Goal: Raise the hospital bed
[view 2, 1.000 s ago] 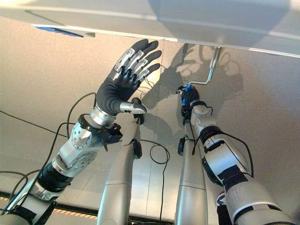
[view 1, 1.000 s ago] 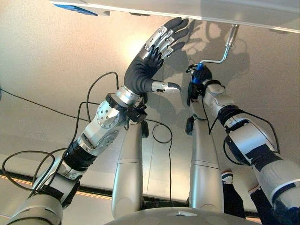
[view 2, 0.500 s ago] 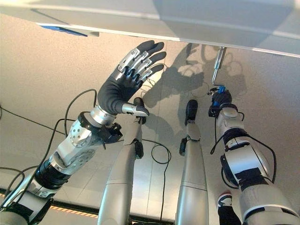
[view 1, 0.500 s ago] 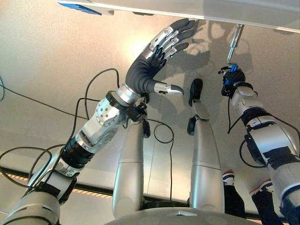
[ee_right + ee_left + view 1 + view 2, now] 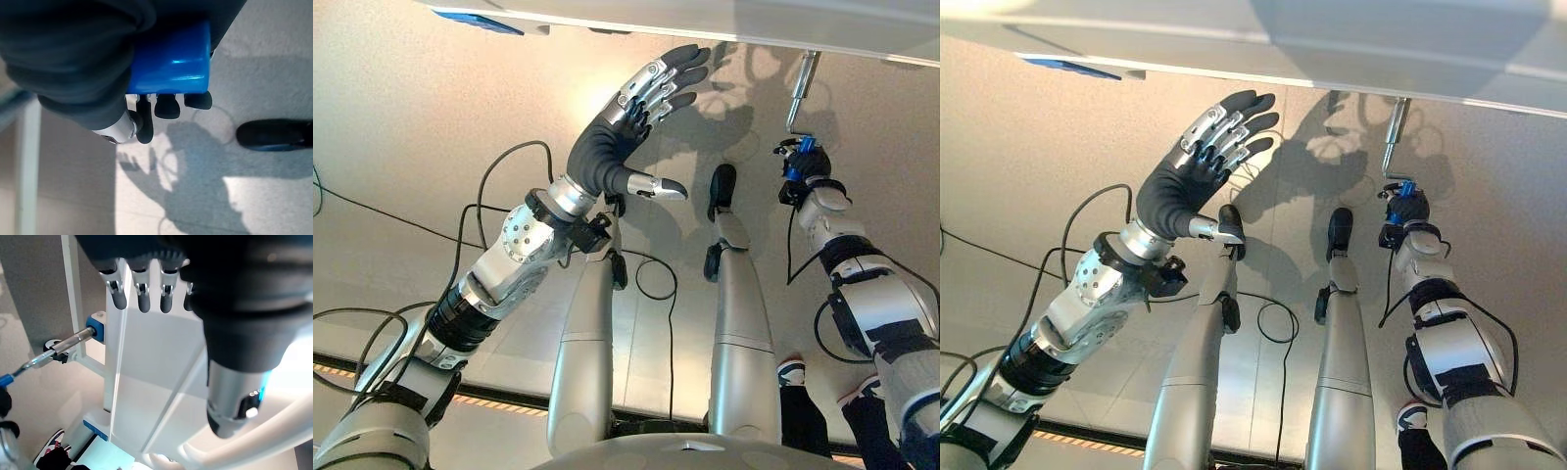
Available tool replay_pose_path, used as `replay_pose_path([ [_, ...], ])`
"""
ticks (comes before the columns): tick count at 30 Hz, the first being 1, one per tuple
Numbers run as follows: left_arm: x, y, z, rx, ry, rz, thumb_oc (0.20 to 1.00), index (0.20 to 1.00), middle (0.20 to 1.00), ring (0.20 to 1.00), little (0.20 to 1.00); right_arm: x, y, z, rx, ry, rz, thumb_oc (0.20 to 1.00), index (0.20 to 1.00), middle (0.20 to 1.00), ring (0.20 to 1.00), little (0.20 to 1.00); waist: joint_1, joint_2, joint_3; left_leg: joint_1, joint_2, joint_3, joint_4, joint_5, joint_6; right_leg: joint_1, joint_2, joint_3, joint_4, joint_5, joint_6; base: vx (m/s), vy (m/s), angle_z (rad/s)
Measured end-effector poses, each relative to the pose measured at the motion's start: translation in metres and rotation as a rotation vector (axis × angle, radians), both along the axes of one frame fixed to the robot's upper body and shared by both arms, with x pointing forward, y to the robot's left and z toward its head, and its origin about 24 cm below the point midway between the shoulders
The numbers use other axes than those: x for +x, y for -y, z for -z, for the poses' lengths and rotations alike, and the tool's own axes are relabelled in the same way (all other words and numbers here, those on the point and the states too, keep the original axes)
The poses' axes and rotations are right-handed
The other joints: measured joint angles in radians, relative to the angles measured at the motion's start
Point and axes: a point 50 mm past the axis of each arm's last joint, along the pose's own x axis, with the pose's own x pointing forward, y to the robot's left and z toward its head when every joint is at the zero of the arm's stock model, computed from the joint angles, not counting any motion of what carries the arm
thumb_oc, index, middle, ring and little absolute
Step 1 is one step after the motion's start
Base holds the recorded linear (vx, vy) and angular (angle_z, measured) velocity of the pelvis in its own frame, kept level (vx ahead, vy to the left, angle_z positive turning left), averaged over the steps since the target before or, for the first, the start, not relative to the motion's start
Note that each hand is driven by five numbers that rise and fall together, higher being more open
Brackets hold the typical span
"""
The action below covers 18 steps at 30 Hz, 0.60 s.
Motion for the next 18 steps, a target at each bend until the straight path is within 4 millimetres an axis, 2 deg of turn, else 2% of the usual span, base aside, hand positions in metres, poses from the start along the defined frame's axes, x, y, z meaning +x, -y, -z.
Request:
replay_pose_path([
  [3, 0.000, -0.010, -0.002, -0.027, 0.009, -0.046, 1.000, 1.000, 1.000, 1.000, 1.000, -0.029, -0.004, -0.006, 0.012, 0.150, -0.032, 0.200, 0.200, 0.200, 0.200, 0.200, -0.049, 0.000, 0.000, 0.002, 0.003, 0.004, 0.000, -0.006, 0.000, 0.005, 0.003, 0.002, -0.009, 0.001, 0.000, 0.00, -0.004, -0.05],
  [5, 0.000, -0.013, -0.004, -0.038, 0.015, -0.060, 1.000, 1.000, 1.000, 1.000, 1.000, -0.038, -0.009, -0.010, -0.004, 0.198, -0.064, 0.200, 0.200, 0.200, 0.200, 0.200, -0.064, -0.001, 0.000, 0.005, 0.005, 0.006, 0.000, -0.008, -0.002, 0.007, 0.007, 0.002, -0.013, 0.002, -0.002, 0.00, 0.005, -0.06],
  [11, -0.001, -0.031, -0.003, -0.072, 0.011, -0.131, 1.000, 1.000, 1.000, 1.000, 1.000, -0.062, -0.023, -0.017, -0.001, 0.281, -0.126, 0.200, 0.200, 0.200, 0.200, 0.200, -0.064, -0.001, 0.000, 0.003, 0.014, 0.014, 0.001, -0.013, -0.004, 0.003, 0.014, 0.007, -0.019, 0.004, -0.004, 0.00, 0.002, -0.03],
  [14, -0.005, -0.033, -0.002, -0.081, 0.013, -0.133, 1.000, 1.000, 1.000, 1.000, 1.000, -0.066, -0.026, -0.017, 0.011, 0.297, -0.148, 0.200, 0.200, 0.200, 0.200, 0.200, -0.066, -0.004, 0.001, 0.001, 0.015, 0.016, 0.001, -0.016, -0.004, 0.002, 0.015, 0.007, -0.021, 0.004, -0.004, 0.00, 0.000, 0.00],
  [18, -0.009, -0.036, -0.004, -0.091, 0.025, -0.138, 1.000, 1.000, 1.000, 1.000, 1.000, -0.079, -0.038, -0.019, 0.072, 0.341, -0.264, 0.200, 0.200, 0.200, 0.200, 0.200, -0.074, -0.010, 0.001, -0.006, 0.018, 0.018, 0.001, -0.020, -0.004, 0.000, 0.017, 0.005, -0.029, 0.004, -0.004, 0.00, 0.000, 0.00],
])
